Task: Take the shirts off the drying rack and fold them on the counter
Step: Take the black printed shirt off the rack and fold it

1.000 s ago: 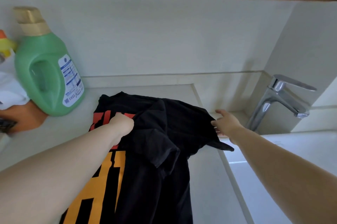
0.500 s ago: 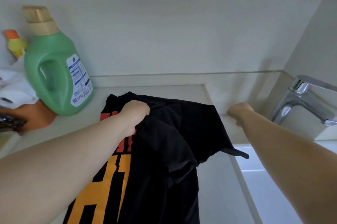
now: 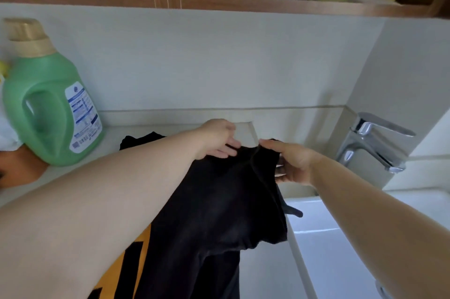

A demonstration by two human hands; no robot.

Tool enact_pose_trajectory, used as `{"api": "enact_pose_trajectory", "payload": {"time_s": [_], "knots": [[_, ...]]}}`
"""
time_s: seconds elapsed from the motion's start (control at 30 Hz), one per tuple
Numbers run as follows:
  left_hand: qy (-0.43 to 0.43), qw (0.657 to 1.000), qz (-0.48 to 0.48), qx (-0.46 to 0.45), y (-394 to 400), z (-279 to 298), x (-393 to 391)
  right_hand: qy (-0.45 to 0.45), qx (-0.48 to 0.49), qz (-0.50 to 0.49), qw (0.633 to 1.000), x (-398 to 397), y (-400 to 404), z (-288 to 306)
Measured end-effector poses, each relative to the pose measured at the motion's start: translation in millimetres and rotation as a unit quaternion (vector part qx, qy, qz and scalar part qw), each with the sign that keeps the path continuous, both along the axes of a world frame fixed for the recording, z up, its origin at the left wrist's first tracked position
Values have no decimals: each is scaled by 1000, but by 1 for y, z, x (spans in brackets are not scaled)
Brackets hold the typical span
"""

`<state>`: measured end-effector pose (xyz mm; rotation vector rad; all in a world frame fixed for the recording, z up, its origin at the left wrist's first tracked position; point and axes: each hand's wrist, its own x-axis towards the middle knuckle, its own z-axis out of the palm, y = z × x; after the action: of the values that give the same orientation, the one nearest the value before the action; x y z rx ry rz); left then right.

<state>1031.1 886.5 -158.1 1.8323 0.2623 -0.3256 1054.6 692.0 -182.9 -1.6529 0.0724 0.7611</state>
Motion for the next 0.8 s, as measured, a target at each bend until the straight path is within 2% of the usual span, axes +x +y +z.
{"api": "enact_pose_trajectory", "payload": {"time_s": [0.03,0.07,0.1,0.13,0.2,0.3,0.4,0.47,0.53,0.6,0.7,0.8], "knots": [[-31,989,7,144,14,-10,4,21,-15,-26,999,1,-4,-7],[-50,960,-1,274,31,-22,7,38,-29,-39,998,0,-7,-12],[-59,928,-15,367,47,-34,9,47,-45,-46,997,2,-7,-19],[-54,907,-19,417,61,-44,10,53,-68,-50,995,2,-7,-22],[-41,901,-22,431,81,-61,16,29,-128,-68,989,5,-2,-27],[-33,891,-76,446,88,-75,23,-22,-194,-99,976,10,3,-25],[-30,858,-109,501,96,-89,34,-8,-165,-72,984,8,9,-21],[-30,853,-95,513,98,-90,37,-14,-189,-52,981,5,13,-23],[-34,851,-82,517,99,-89,38,-50,-263,-49,962,5,15,-29],[-55,859,-62,505,103,-87,40,-59,-292,-48,953,6,15,-26],[-134,888,23,438,113,-74,40,-44,-237,-49,969,16,7,-8],[-200,901,112,369,120,-53,48,-66,-178,-111,976,36,6,17]]}}
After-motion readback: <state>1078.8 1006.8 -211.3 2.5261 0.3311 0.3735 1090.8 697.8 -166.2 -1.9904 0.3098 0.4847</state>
